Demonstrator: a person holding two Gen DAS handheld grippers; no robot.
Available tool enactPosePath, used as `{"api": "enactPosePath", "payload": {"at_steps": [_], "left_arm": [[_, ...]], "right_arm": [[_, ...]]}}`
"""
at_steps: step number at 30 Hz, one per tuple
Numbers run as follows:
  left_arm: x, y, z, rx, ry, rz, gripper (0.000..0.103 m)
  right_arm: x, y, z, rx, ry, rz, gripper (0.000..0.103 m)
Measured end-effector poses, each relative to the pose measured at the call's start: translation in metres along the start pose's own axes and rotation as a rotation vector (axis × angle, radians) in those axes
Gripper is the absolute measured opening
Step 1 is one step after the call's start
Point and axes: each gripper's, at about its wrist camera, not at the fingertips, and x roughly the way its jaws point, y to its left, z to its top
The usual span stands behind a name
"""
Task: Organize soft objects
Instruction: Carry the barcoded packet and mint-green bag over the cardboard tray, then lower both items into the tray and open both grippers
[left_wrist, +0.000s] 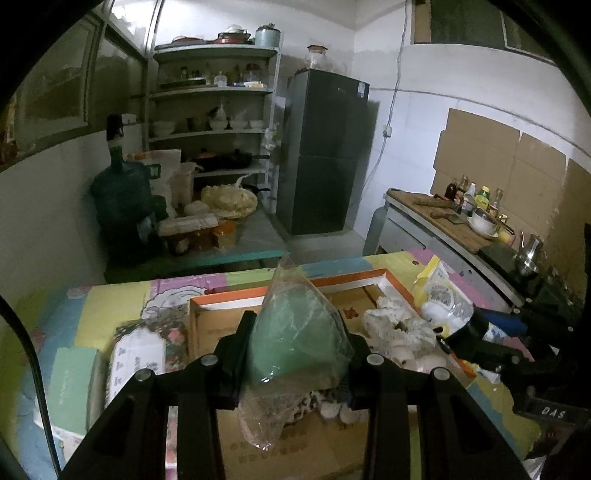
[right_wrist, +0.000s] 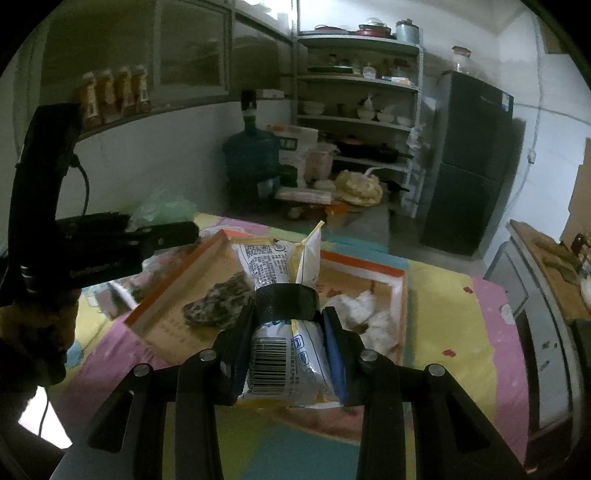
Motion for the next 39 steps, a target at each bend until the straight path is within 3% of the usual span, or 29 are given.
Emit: {"api": "enactPosePath", "payload": {"at_steps": [11,30,39], "left_arm": [[0.053,-0.005,0.023,-0.020,0.077,0.005,0.038],[0.122,0.003,0.015,-0.075,0.218,0.028,0.038],[0.134,0.003,0.013,-0.077,0.232,0.039,0.038]], "right_arm": [[0.047,-0.047,0.026,0.004,0.097,0.009,0.037],[0.128,-0.060,0.037,-0.001,0.235,0.094,0.037],[0.147,-0.066,0.031,-0.001,0.266,0.107,0.037]]}}
